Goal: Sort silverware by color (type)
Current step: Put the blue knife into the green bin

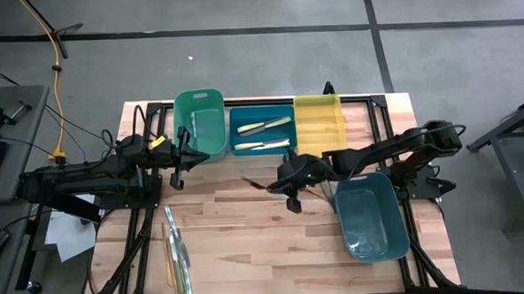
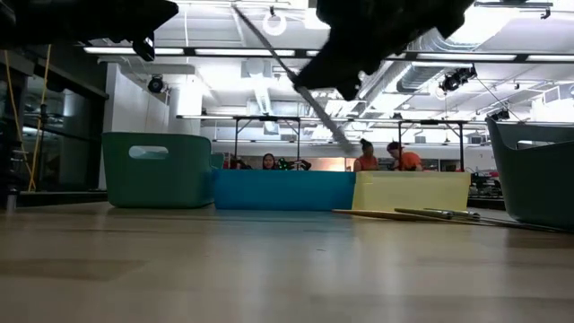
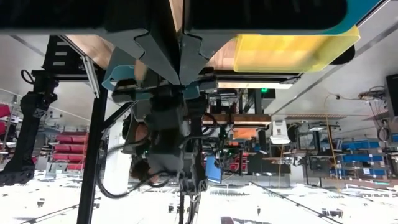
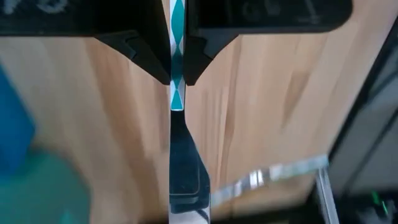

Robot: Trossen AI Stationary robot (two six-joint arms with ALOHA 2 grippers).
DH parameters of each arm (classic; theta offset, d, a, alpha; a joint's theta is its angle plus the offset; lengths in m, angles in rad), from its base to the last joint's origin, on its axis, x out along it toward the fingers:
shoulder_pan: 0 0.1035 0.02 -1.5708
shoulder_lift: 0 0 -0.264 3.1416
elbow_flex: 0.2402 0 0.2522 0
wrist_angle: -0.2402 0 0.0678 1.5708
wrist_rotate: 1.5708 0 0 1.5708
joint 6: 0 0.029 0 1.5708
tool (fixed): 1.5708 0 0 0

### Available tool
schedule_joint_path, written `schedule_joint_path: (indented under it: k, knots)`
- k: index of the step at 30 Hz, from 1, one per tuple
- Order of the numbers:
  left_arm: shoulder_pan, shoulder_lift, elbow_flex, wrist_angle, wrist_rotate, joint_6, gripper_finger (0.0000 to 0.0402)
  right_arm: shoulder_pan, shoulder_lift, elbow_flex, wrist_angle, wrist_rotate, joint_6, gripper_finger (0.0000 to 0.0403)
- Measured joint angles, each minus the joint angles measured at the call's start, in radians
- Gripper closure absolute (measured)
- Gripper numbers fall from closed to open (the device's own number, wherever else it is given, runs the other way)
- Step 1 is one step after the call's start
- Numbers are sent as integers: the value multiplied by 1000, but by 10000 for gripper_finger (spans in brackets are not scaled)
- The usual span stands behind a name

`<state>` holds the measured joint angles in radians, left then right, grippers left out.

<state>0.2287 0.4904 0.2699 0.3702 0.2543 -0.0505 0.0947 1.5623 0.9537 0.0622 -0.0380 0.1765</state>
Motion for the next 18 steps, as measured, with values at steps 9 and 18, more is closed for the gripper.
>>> schedule_joint_path:
  k: [9, 18]
  knots:
    - [0, 0, 0, 0, 0, 1, 398, -64, 1, -125, 614, 11, -173, 387]
    - [0, 11, 0, 0, -5, 44, 398, -131, 2, -131, 764, 108, -207, 387]
